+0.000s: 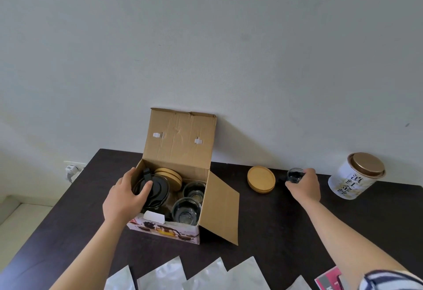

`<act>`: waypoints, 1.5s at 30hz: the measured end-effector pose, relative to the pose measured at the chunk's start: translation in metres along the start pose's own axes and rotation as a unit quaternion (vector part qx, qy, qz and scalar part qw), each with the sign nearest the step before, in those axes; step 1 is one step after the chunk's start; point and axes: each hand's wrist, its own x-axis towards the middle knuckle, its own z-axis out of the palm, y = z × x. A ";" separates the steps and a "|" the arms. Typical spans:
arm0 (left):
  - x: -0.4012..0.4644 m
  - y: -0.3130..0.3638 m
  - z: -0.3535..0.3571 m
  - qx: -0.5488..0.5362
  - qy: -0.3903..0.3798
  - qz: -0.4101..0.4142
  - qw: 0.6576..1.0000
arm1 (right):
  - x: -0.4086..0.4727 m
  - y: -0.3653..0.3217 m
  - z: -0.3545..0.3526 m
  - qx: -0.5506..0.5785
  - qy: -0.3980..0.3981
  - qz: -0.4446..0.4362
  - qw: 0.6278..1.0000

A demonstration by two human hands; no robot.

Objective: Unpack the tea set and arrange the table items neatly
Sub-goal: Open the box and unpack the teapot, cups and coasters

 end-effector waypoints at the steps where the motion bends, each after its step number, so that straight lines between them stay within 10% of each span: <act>1: 0.000 0.000 0.000 0.000 -0.001 -0.001 1.000 | 0.004 0.000 0.001 0.000 -0.003 -0.001 1.000; 19: -0.001 -0.001 0.000 -0.005 0.002 -0.006 1.000 | 0.046 0.018 -0.018 -0.200 0.007 0.012 0.980; 29: 0.001 -0.003 0.002 -0.005 0.007 -0.003 1.000 | 0.021 -0.001 -0.020 -0.124 0.013 -0.051 0.991; 41: -0.001 0.000 0.000 -0.004 0.003 -0.002 1.000 | -0.165 -0.134 0.028 0.123 -0.173 -0.355 0.910; 45: -0.002 0.001 -0.002 -0.005 0.000 -0.003 1.000 | -0.192 -0.169 0.039 0.032 -0.320 -0.387 0.864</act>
